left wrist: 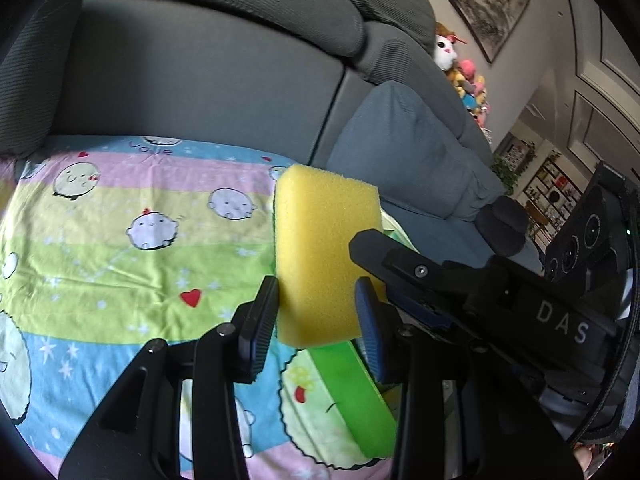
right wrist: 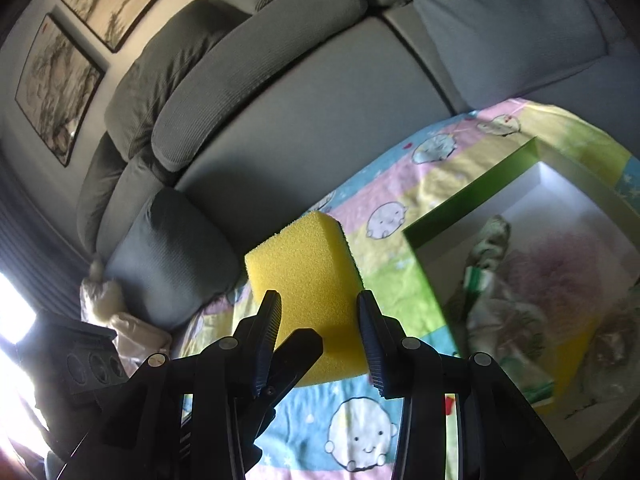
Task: Organize objects
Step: 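Carry the yellow sponge over the green box with the right gripper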
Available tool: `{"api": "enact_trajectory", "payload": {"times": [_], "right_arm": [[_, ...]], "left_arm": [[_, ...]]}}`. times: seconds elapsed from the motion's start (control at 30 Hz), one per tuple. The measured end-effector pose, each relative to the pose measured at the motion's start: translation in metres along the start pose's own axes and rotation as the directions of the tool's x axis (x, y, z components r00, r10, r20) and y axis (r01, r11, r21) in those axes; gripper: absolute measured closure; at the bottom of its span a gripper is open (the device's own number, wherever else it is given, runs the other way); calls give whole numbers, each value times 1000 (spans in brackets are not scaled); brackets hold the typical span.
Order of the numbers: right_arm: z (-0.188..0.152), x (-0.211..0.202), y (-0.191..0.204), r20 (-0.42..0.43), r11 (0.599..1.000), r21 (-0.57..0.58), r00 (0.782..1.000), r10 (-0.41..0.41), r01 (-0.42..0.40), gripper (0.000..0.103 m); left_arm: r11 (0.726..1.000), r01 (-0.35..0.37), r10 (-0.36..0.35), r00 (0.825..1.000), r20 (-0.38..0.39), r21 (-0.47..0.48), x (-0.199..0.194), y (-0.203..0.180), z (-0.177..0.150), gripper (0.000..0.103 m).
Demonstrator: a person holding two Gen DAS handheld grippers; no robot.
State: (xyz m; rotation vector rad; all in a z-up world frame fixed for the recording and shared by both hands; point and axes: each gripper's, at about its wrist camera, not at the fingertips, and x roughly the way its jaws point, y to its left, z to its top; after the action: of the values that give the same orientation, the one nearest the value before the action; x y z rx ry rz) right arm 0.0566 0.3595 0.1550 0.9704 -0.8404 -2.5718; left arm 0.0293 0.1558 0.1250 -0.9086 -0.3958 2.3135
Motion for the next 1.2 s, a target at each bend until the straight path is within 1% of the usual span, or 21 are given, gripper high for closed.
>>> {"api": "enact_trajectory", "payload": {"times": [0.33, 0.5, 0.63, 0.7, 0.83, 1.13, 1.2], "right_arm": [[11, -32, -35, 73, 995, 68, 994, -77, 72, 61], [15, -42, -54, 93, 988, 103, 988, -127, 117, 61], [18, -51, -70, 121, 981, 140, 981, -150, 133, 61], [18, -54, -81, 117, 973, 173, 978, -175, 153, 61], [19, -60, -102, 111, 957, 227, 971, -211, 182, 61], [16, -57, -134, 54, 918, 318, 962, -266, 236, 61], [16, -57, -137, 46, 913, 327, 961, -273, 244, 61]], "left_arm": [[991, 92, -87, 995, -52, 97, 32, -43, -2, 66], [983, 132, -120, 988, -98, 129, 49, -61, -2, 66], [974, 165, -145, 981, -133, 155, 67, -74, -3, 66], [970, 181, -153, 973, -174, 163, 79, -79, -5, 66], [962, 203, -158, 960, -232, 181, 100, -94, -7, 66], [967, 216, -165, 936, -312, 138, 123, -96, -27, 66], [967, 217, -165, 934, -317, 135, 125, -96, -29, 66]]}}
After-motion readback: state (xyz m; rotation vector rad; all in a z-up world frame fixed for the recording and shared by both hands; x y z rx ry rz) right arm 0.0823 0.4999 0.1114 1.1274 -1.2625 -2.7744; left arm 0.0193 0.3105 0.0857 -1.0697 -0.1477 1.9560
